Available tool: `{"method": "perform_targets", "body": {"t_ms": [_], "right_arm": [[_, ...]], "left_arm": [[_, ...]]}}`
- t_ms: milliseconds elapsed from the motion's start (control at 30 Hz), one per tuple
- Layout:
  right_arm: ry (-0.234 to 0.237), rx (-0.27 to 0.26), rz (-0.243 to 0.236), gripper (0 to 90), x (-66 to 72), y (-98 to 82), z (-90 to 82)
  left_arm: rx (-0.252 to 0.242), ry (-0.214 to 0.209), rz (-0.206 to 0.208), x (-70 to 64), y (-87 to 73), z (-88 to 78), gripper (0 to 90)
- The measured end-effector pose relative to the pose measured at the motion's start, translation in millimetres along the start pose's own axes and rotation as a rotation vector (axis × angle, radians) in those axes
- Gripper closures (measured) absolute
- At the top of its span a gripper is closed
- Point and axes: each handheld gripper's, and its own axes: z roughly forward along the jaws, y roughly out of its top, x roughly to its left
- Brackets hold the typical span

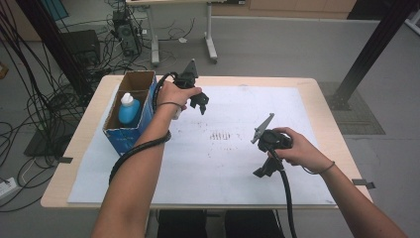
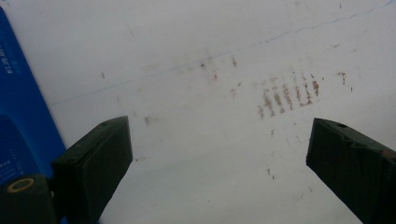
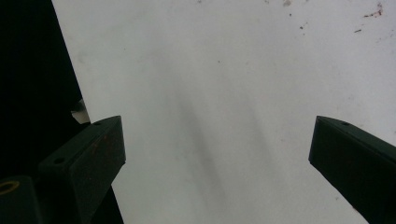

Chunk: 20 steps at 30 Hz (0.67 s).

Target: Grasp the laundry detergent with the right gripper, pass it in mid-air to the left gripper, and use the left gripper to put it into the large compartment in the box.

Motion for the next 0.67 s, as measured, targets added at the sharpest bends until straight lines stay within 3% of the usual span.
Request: {"method": "perform_targets", "body": {"t_ms": [667], "right_arm": [[-0.006, 0.001, 0.003, 3.8, 1.0, 0.1, -0.6]], "left_arm": [[0.006, -0.004, -0.005, 3.2, -1.8, 1.5, 7.5]]}}
